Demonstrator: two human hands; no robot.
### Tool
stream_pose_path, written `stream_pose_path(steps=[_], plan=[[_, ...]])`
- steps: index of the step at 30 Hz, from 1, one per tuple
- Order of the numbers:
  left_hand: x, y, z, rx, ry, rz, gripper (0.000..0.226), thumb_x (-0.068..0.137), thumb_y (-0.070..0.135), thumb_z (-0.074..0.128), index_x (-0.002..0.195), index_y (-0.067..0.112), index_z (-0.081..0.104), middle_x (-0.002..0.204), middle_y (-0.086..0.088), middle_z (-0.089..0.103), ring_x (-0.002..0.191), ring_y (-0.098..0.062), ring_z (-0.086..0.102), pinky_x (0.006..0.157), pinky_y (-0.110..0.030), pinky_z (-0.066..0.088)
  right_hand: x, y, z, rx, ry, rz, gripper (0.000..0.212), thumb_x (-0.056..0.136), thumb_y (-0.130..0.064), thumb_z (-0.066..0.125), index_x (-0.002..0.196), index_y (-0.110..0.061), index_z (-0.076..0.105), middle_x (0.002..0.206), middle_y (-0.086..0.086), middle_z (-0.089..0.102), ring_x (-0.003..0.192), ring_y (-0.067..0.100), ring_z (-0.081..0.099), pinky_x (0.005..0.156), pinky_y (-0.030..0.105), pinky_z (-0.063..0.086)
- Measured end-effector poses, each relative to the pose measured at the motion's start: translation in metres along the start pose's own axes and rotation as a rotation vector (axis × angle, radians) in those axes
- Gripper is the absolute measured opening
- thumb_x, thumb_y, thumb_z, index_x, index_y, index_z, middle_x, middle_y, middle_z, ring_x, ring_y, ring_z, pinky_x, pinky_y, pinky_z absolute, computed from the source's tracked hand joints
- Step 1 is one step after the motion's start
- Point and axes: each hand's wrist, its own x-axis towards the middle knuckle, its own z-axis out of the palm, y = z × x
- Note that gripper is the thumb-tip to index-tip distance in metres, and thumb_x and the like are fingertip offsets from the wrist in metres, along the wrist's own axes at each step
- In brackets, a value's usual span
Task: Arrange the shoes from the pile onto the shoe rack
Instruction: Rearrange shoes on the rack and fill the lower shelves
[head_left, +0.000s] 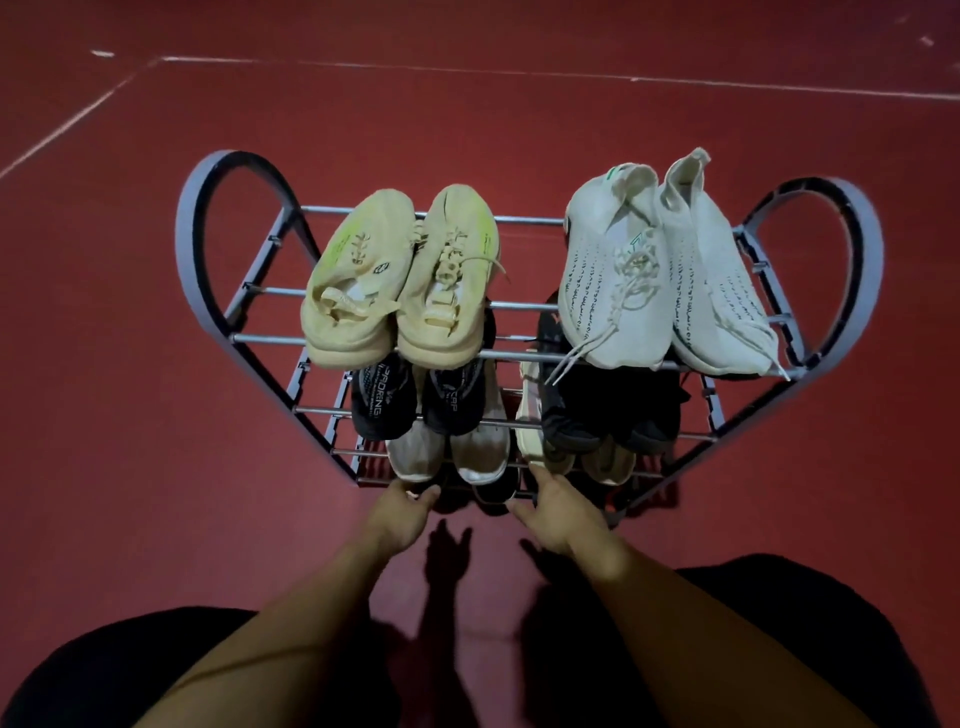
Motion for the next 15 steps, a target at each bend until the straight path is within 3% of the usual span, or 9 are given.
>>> stream_pose_path(steps=[3,5,7,8,9,11,13,15], plan=[[0.014,-0.005,0.007,-0.255,0.053,-0.078,0.046,0.097,0.030,0.061,0.136,0.016,0.040,0.131,-0.026,0.059,0.123,-0.040,0.057,0.100,-0.046,0.049,0.017,-0.020,0.016,0.198,-0.011,-0.015,0.077,0.090,-0.052,0.056,0.154,-0.030,0.020,0.152,0.010,0.039,0.134,0.030,0.046,0.108,0.040,0.041],[0.022,-0.010,0.009,-0.407,0.051,-0.091,0.051,0.095,0.027,0.066,0.135,0.026,0.035,0.128,-0.023,0.060,0.123,-0.038,0.057,0.103,-0.049,0.048,0.029,-0.031,0.027,0.312,-0.031,0.005,0.076,0.090,-0.047,0.059,0.154,-0.023,0.025,0.150,0.008,0.044,0.137,0.029,0.043,0.110,0.037,0.037],[0.032,-0.013,0.012,-0.565,0.027,-0.126,0.044,0.090,0.028,0.072,0.122,0.035,0.043,0.122,-0.013,0.063,0.119,-0.034,0.060,0.104,-0.052,0.049,0.040,-0.038,0.035,0.453,-0.024,0.047,0.067,0.091,-0.037,0.063,0.147,-0.012,0.035,0.138,0.004,0.054,0.129,0.024,0.051,0.103,0.024,0.042],[0.038,-0.014,0.016,-0.567,0.043,-0.129,0.045,0.085,0.035,0.076,0.119,0.039,0.048,0.123,-0.009,0.062,0.120,-0.033,0.058,0.106,-0.053,0.047,0.045,-0.042,0.037,0.525,-0.018,0.071,0.059,0.093,-0.027,0.064,0.142,-0.005,0.040,0.129,0.004,0.059,0.119,0.020,0.057,0.092,0.013,0.044],[0.043,-0.016,0.019,-0.475,0.104,-0.124,0.047,0.080,0.043,0.079,0.119,0.040,0.052,0.127,-0.009,0.058,0.124,-0.033,0.052,0.109,-0.053,0.043,0.050,-0.045,0.038,0.606,-0.008,0.089,0.048,0.094,-0.015,0.063,0.135,0.002,0.044,0.118,0.006,0.062,0.105,0.017,0.061,0.079,0.005,0.044],[0.055,-0.015,0.022,-0.108,0.348,-0.088,0.053,0.077,0.047,0.080,0.120,0.021,0.064,0.133,-0.014,0.045,0.128,-0.036,0.040,0.112,-0.046,0.036,0.059,-0.050,0.040,0.738,0.014,0.131,0.043,0.093,-0.002,0.061,0.130,0.011,0.044,0.110,0.013,0.062,0.088,0.015,0.063,0.071,0.006,0.047],[0.064,-0.011,0.022,0.113,0.443,-0.020,0.055,0.077,0.046,0.079,0.115,0.007,0.070,0.131,-0.018,0.047,0.122,-0.038,0.041,0.108,-0.043,0.038,0.067,-0.054,0.043,0.754,-0.011,0.198,0.052,0.092,-0.012,0.064,0.136,0.002,0.041,0.119,0.014,0.060,0.102,0.024,0.063,0.082,0.020,0.048],[0.076,-0.008,0.025,0.121,0.407,-0.038,0.058,0.077,0.051,0.077,0.120,0.013,0.071,0.127,-0.017,0.058,0.121,-0.036,0.045,0.106,-0.041,0.041,0.071,-0.056,0.046,0.674,-0.038,0.243,0.057,0.089,-0.023,0.065,0.138,-0.008,0.041,0.125,0.012,0.059,0.112,0.028,0.060,0.090,0.032,0.049]])
